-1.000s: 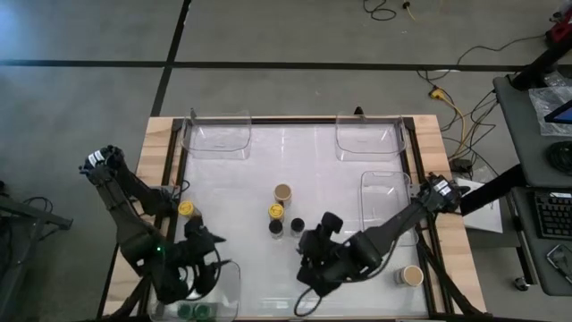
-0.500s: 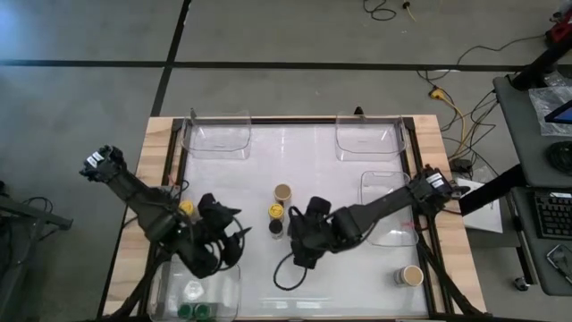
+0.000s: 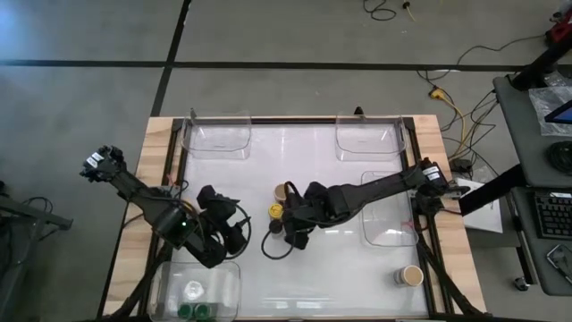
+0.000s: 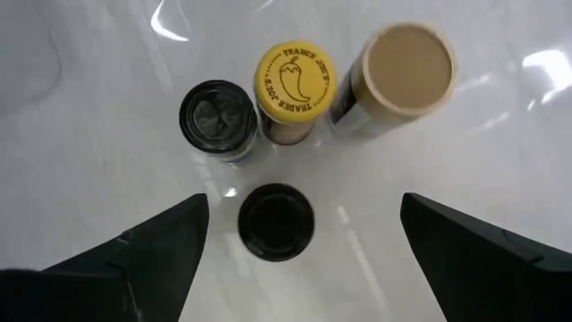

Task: Sort spices by type
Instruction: Put the right black seasoning bottle into the middle transparent bin

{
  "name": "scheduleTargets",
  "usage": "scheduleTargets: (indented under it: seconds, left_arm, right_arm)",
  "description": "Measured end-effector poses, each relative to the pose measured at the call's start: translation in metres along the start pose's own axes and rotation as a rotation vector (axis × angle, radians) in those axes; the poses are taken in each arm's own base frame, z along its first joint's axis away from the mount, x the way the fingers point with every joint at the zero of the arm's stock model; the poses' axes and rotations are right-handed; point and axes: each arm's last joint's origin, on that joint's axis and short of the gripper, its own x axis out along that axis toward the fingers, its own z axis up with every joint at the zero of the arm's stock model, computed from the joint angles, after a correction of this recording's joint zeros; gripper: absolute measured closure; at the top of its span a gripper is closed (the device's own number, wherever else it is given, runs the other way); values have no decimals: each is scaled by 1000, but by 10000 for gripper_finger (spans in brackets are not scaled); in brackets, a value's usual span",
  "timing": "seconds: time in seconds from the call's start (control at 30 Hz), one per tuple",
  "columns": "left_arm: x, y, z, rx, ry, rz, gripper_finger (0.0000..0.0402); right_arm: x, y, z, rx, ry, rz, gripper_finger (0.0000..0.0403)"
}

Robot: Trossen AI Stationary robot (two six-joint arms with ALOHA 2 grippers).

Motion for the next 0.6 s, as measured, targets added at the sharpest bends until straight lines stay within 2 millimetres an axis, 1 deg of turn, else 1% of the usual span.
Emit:
scheduleTargets:
  seconds: [0.13, 0.23, 0.4, 0.5, 0.6]
  left_arm:
    - [-1, 7, -2, 63, 56, 21, 141]
    - [0, 15, -4, 167, 81, 77, 141]
    - [3, 30, -4, 374, 129, 183, 141]
    - [4, 37, -3, 495, 151, 227, 141]
    - [3, 43, -4, 563, 138, 251, 141]
  right_arm:
    - [-1, 3, -3, 139, 6, 2, 42]
    - [4, 5, -6, 242, 3, 3, 42]
    - [18, 7, -9, 379, 26, -26, 42]
    - [22, 10, -8, 502, 34, -36, 42]
    - [23, 9, -8, 615, 50, -66, 42]
